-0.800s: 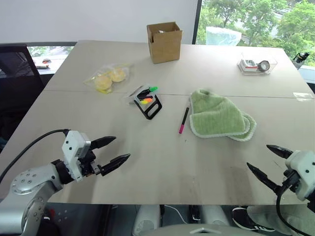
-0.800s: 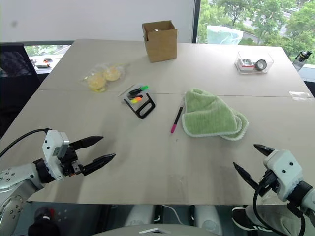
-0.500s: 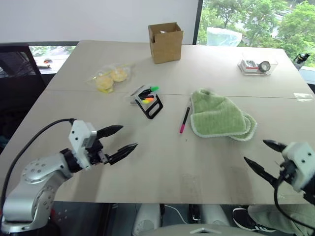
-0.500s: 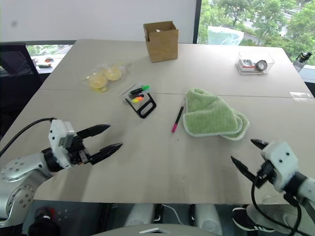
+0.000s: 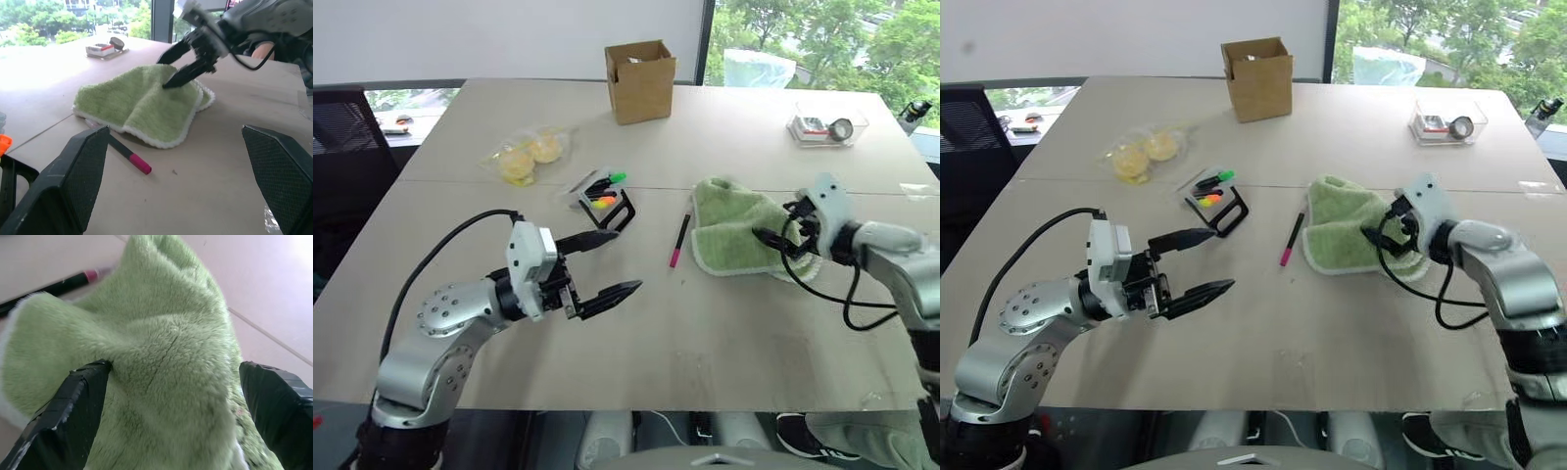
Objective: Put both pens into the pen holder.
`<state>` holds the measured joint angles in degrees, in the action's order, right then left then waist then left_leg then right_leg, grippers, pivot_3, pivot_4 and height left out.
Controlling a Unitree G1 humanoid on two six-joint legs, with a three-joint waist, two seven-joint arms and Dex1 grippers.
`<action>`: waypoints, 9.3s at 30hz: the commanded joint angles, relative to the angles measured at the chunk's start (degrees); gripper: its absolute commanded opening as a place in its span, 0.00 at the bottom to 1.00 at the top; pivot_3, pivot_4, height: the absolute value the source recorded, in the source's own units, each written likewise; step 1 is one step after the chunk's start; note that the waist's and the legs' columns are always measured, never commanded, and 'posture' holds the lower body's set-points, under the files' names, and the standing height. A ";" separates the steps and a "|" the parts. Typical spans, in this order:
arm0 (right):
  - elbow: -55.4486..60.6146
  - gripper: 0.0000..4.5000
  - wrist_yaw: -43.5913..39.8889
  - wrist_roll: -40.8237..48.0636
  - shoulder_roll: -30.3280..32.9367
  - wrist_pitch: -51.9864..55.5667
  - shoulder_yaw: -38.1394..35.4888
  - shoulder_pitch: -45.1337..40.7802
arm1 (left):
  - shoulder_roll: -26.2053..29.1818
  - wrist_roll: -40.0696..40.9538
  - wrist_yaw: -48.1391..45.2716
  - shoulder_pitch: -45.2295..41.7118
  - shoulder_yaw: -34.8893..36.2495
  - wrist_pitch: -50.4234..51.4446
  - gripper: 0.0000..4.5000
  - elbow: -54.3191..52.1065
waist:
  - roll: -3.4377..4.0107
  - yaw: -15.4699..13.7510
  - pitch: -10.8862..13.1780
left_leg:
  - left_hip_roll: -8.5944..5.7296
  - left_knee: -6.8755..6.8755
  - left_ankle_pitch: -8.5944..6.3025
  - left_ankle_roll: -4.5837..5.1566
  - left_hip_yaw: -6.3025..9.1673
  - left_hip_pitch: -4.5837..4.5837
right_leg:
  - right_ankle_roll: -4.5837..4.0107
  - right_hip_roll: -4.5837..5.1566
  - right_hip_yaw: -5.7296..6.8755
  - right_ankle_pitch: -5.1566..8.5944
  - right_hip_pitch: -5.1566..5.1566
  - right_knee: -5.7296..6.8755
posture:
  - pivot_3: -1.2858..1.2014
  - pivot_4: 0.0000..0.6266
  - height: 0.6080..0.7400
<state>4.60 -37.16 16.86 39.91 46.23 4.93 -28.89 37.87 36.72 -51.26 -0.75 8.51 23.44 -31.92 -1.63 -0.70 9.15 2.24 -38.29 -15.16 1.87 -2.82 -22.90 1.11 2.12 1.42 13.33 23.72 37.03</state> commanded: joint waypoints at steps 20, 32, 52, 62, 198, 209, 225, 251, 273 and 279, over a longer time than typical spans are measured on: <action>25.51 0.01 2.14 26.49 2.12 16.01 -42.66 7.60 | -2.89 -3.79 2.14 2.27 -0.31 -6.47 1.00 2.23 | 0.12 -0.73 0.07 | 0.04 -0.01 -0.04 0.06 0.05 -0.04 | 0.03 0.12 0.12 -0.02 -0.04 0.00 | 0.52 0.24 1.00; 20.67 0.01 8.83 39.14 12.19 23.32 -68.95 13.33 | -3.01 -3.93 -2.00 -5.36 -2.48 -7.23 1.00 9.13 | 0.20 0.08 -0.04 | 0.03 -0.01 -0.04 0.07 -0.06 0.15 | 0.03 -0.04 -0.09 -0.02 -0.10 0.05 | 0.52 0.24 1.00; -9.07 0.01 19.98 8.67 17.33 3.16 -32.08 11.51 | -3.18 -5.26 -1.51 -6.39 -2.90 -6.90 1.00 8.42 | 0.34 0.18 -0.13 | 0.01 -0.04 -0.07 0.13 -0.40 0.16 | 0.04 -0.08 -0.60 -0.01 -0.01 0.02 | 0.52 0.24 1.00; -13.42 0.67 1.76 -1.08 22.30 -3.75 -13.39 10.72 | -2.07 -3.25 -0.39 -6.19 -2.42 -4.00 1.00 5.27 | 0.57 0.08 -0.11 | 0.07 0.04 -0.12 0.21 -0.51 0.03 | 0.22 -0.16 -0.66 -0.02 0.12 -0.09 | 0.52 0.24 1.00; 38.38 0.28 2.84 27.52 -19.95 32.22 -21.79 -2.16 | -15.86 44.42 39.82 -33.33 -4.35 33.08 0.00 11.55 | 0.58 1.24 -0.06 | -0.29 -0.29 -0.27 0.47 -0.59 0.10 | 0.78 0.14 -0.73 -0.28 0.00 0.00 | 0.52 0.24 1.00; 33.87 0.98 -2.03 24.43 -4.06 16.43 -20.41 7.43 | 6.36 8.30 18.05 -31.88 -3.18 10.63 0.00 7.49 | 0.51 1.22 -0.01 | -0.37 -0.06 -0.28 0.46 -0.73 0.14 | 0.78 0.11 -0.80 -0.26 0.04 -0.21 | 0.52 0.24 1.00; 34.37 0.98 -0.04 25.29 -1.57 10.00 -16.64 9.01 | 7.66 -30.16 15.12 -30.31 -15.76 -9.71 0.00 9.39 | 0.45 0.45 0.02 | -0.11 -0.06 -0.34 0.56 -0.82 0.06 | 0.79 0.03 -0.82 -0.26 0.09 -0.29 | 0.52 0.24 1.00; 24.04 1.00 19.87 13.33 -13.37 13.35 2.97 1.21 | -5.91 -9.70 12.22 -26.56 -3.73 9.40 0.89 6.96 | 0.36 0.87 0.01 | 0.00 -0.23 -0.27 0.45 -0.84 0.04 | 0.80 0.07 -0.84 -0.27 0.12 -0.10 | 0.52 0.24 1.00; 41.24 1.00 -3.82 13.71 2.29 -12.05 -20.07 32.17 | -18.71 4.22 41.76 -55.08 -17.28 69.06 0.89 26.72 | 0.09 0.35 0.03 | -0.51 -0.36 -0.36 0.60 0.11 0.06 | 0.97 -0.18 -0.92 -0.21 -0.13 -0.05 | 0.52 0.24 1.00; 47.97 1.00 -2.02 14.27 1.37 -13.66 -27.47 41.46 | -29.74 -7.66 46.71 -62.01 -18.81 62.88 0.89 46.20 | 0.10 -0.11 0.02 | -0.78 -0.34 -0.34 0.55 0.11 0.03 | 0.99 -0.10 -1.03 -0.21 -0.11 -0.09 | 0.52 0.24 1.00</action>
<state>49.37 -39.99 30.74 41.43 34.04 -19.25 11.78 9.23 32.11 -5.67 -61.12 -10.03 89.30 10.43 -1.52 -0.82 9.17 1.40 -38.63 -15.50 2.43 -2.73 -22.87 2.10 2.05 0.33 13.11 23.62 36.93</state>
